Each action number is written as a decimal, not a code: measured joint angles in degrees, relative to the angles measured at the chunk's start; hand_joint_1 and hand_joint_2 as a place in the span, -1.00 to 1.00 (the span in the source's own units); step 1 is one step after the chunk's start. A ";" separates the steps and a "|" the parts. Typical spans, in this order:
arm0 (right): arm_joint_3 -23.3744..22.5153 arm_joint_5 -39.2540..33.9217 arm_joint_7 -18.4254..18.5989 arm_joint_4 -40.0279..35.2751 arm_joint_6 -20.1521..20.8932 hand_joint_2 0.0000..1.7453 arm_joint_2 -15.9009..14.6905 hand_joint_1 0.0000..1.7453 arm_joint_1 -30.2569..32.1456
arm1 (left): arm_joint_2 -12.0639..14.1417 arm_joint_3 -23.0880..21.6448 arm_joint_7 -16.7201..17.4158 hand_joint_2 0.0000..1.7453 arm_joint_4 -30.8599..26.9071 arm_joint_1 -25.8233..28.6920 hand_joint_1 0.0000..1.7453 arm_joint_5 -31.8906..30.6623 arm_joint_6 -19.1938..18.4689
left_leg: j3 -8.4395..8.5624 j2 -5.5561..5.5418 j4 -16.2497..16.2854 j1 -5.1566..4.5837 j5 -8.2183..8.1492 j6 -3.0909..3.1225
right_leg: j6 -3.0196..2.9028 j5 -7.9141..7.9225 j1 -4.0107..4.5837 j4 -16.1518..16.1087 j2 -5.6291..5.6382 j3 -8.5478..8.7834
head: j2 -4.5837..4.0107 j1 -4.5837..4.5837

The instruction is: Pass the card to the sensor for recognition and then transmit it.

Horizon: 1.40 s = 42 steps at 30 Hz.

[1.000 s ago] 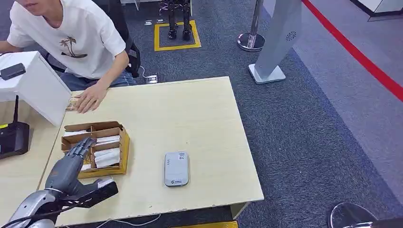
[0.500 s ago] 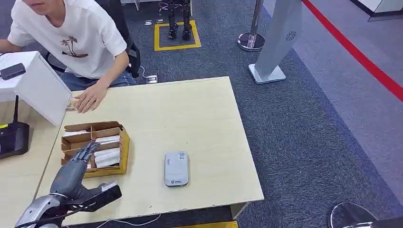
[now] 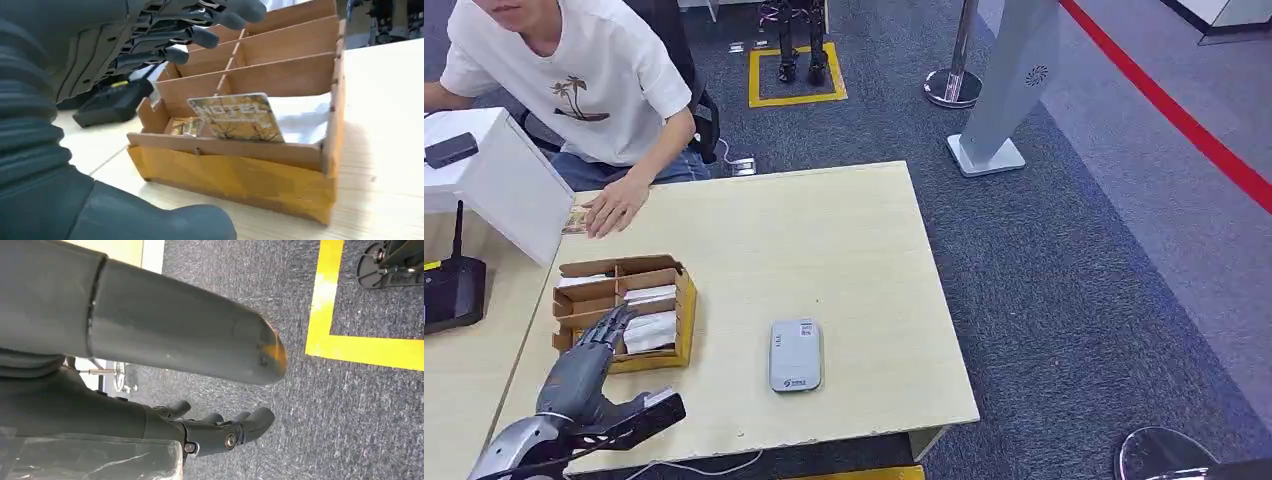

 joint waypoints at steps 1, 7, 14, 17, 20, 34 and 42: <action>0.00 0.02 0.02 0.00 0.00 1.00 0.00 -1.00 0.00 | 0.24 0.00 0.22 1.00 0.17 -0.14 -1.00 -0.28 -0.04 | 0.00 0.00 0.00 0.00 0.00 0.00 | 0.00 0.00 0.00 0.00 0.00 0.00 | 0.00 0.02; 0.00 0.02 0.13 0.00 -0.02 1.00 0.00 -1.00 0.01 | 0.87 -0.02 0.94 1.00 1.14 -1.13 -1.00 -2.52 -0.35 | 0.00 0.00 0.00 0.00 0.00 0.00 | 0.00 0.00 0.00 0.00 0.00 0.00 | 0.00 0.02; 0.00 0.07 0.28 0.00 0.02 1.00 0.00 -1.00 0.00 | 2.29 -0.66 1.55 1.00 2.82 -3.78 -1.00 -7.10 -1.03 | 0.00 0.01 0.00 0.00 0.00 0.00 | 0.00 0.00 0.00 0.00 0.01 0.00 | 0.00 0.02; 0.00 0.07 0.35 0.00 0.02 1.00 0.00 -1.00 0.00 | 2.56 -1.05 1.55 1.00 3.43 -4.49 -1.00 -7.25 -1.16 | 0.00 0.00 0.00 0.00 0.00 0.00 | 0.00 0.00 0.00 0.00 0.00 0.00 | 0.00 0.00; 0.00 0.07 0.35 0.00 0.02 1.00 0.00 -1.00 0.00 | 2.62 -1.49 1.55 1.00 3.87 -4.98 -1.00 -7.28 -1.18 | 0.00 0.00 0.00 0.00 0.00 0.00 | 0.00 0.00 0.00 0.00 0.00 0.00 | 0.00 0.02; 0.00 0.00 0.33 0.00 0.04 1.00 0.00 -1.00 0.00 | 2.75 -1.99 1.51 1.00 4.37 -5.35 -1.00 -7.19 -1.22 | 0.00 0.01 0.00 0.00 0.00 0.00 | 0.00 0.00 0.00 0.00 0.01 0.00 | 0.00 0.02; 0.00 -0.04 0.33 0.00 0.13 1.00 0.00 -1.00 0.01 | 2.71 -2.05 0.87 1.00 4.37 -5.52 1.00 -5.94 -1.18 | 0.00 0.01 0.00 0.00 0.00 0.00 | 0.00 0.00 0.00 0.00 0.01 -0.01 | 0.00 0.02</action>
